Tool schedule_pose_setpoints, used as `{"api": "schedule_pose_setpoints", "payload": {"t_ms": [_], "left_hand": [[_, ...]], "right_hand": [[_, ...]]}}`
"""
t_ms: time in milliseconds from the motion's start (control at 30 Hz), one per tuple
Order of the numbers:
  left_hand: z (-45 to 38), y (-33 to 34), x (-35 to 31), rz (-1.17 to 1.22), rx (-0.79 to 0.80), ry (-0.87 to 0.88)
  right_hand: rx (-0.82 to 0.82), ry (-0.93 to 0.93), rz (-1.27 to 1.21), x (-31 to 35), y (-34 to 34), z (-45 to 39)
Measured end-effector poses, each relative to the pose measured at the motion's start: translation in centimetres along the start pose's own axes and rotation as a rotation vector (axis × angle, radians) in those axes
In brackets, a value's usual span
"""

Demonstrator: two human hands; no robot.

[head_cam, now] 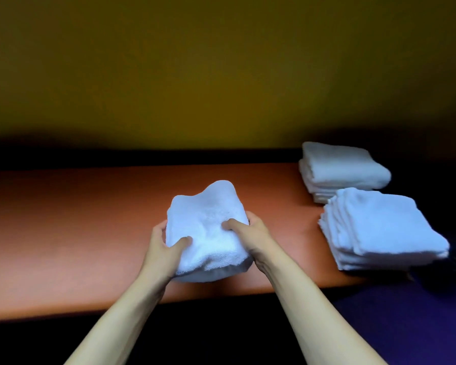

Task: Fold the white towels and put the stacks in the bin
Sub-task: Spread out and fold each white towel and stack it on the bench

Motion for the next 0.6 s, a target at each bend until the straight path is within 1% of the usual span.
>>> {"api": "schedule_pose_setpoints", "payload": {"t_ms": [133, 233, 333, 400, 467, 533, 600], "left_hand": [[0.6, 4.7, -1.6, -0.044, 0.047, 0.042], [0.8, 7.7, -4.5, -0.101, 0.106, 0.14], [1.4, 11.3, -8.9, -0.111, 0.264, 0.281], [1.7, 13.6, -11.7, -0.126, 0.353, 0.355], [1.5, 15.9, -13.9, -0.154, 0.425, 0.402], [0.8, 18.6, -15.5, -0.189, 0.494, 0.406], [-0.4, 21.2, -16.7, -0.24, 0.536, 0.399]], "right_hand": [[-0.026, -0.048, 0.024, 2.5, -5.4, 0.8], [-0.018, -0.088, 0.016, 4.7, -8.9, 1.4], [-0.016, -0.145, -0.139, 8.0, -12.5, 1.4], [-0.029, -0.157, -0.2, 10.4, -15.3, 1.4], [0.018, -0.154, -0.173, 12.9, -17.5, 1.3], [0.075, -0.123, -0.103, 14.8, -19.8, 1.3], [0.097, -0.08, -0.051, 15.8, -22.1, 0.8]]}}
Point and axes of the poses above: each hand's wrist, its own z-axis away from the middle knuckle, its own y-axis out of the palm, x = y × z, the point moved 10 cm from there along -z, towards the middle knuckle, and after that the axes turned 3 degrees about -z, right-handed, at the moved point
